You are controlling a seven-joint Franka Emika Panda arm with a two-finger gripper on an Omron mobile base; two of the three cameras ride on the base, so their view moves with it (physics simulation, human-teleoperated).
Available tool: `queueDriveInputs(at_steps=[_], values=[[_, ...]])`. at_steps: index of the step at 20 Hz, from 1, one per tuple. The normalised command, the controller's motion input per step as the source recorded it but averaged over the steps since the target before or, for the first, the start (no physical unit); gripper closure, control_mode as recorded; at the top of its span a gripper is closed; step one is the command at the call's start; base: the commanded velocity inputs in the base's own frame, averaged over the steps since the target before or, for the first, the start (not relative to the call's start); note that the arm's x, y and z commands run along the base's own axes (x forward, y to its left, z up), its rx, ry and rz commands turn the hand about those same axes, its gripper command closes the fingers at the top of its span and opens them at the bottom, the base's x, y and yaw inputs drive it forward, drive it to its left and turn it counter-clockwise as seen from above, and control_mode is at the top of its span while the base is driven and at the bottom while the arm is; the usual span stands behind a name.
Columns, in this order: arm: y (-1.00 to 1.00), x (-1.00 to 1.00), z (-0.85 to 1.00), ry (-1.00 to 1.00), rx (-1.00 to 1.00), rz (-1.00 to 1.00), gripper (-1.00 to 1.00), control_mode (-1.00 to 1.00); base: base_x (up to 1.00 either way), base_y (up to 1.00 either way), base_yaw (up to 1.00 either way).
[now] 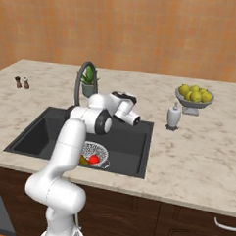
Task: Put the colander in the sink, put the apple, pear in the colander, and turn on the sink faucet and pour water over the colander.
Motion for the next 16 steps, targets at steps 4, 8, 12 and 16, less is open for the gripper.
queueDriveInputs(at_steps=[4, 8, 12, 16], values=[[0.14, 0.28, -0.04, 0.0, 0.0, 0.0, -1.0, -1.0, 0.0, 0.0, 0.0], [0.05, 0.32, -0.06, 0.0, 0.0, 0.0, -1.0, -1.0, 0.0, 0.0, 0.0], [-0.01, 0.26, -0.11, 0.0, 0.0, 0.0, -1.0, -1.0, 0.0, 0.0, 0.0], [0.09, 0.19, -0.05, 0.0, 0.0, 0.0, -1.0, -1.0, 0.0, 0.0, 0.0]])
